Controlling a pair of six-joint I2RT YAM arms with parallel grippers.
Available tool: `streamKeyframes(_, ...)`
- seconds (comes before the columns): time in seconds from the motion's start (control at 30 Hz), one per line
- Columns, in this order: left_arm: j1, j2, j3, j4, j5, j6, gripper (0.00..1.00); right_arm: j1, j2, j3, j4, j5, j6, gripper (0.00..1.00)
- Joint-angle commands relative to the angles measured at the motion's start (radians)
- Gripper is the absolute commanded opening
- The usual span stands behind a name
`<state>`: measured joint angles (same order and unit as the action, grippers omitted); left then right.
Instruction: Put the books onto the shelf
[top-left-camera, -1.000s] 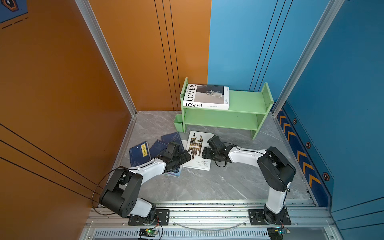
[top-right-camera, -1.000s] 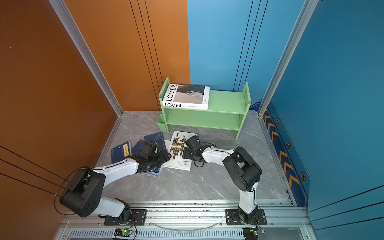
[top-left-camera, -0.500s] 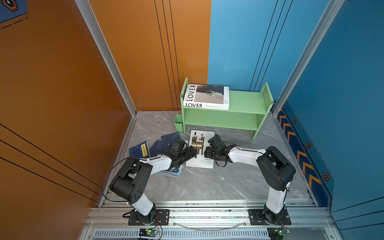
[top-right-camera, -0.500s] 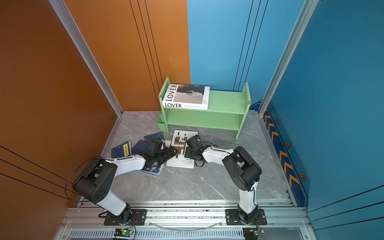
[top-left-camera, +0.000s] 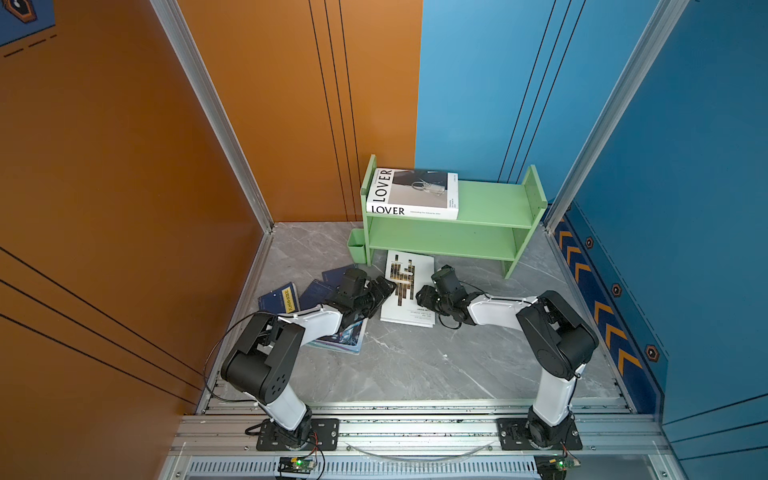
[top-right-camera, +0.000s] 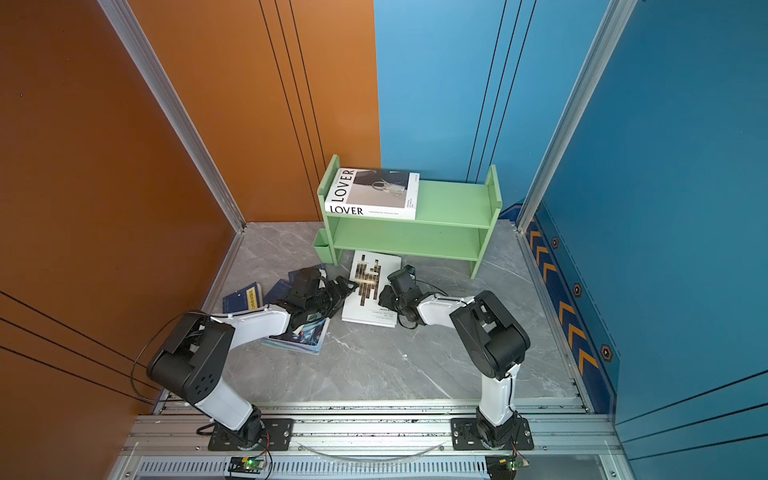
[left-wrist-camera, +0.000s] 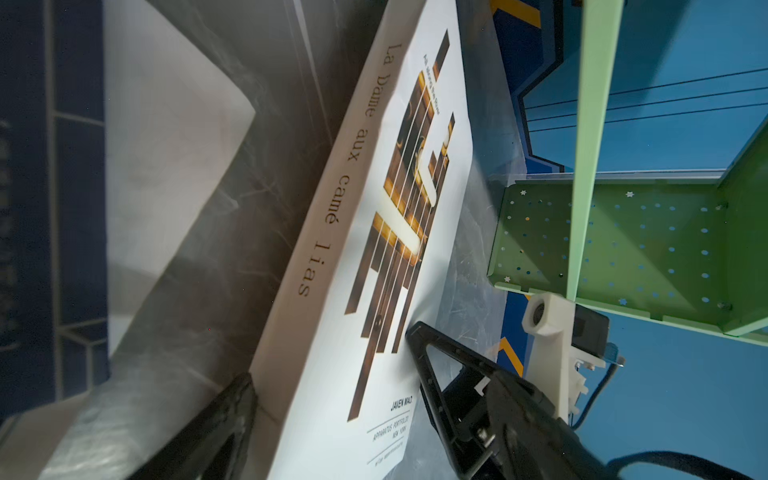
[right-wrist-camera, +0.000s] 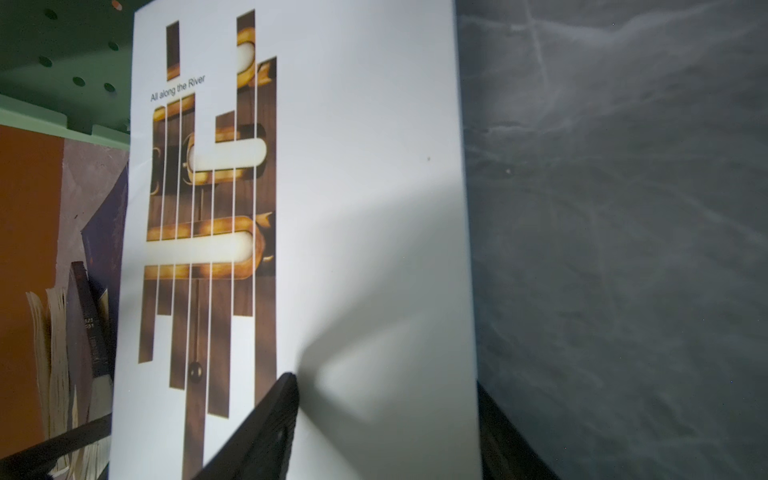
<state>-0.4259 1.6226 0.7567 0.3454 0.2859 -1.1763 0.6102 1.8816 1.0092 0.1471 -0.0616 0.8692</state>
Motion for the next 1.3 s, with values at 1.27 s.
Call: streamKeyframes(1.27, 0.256, -0.116, 0.181, -0.586, 0.063, 0.655, 0.96, 0.131, 0.116, 0.163, -0.225, -0.078, -0.041, 0.62)
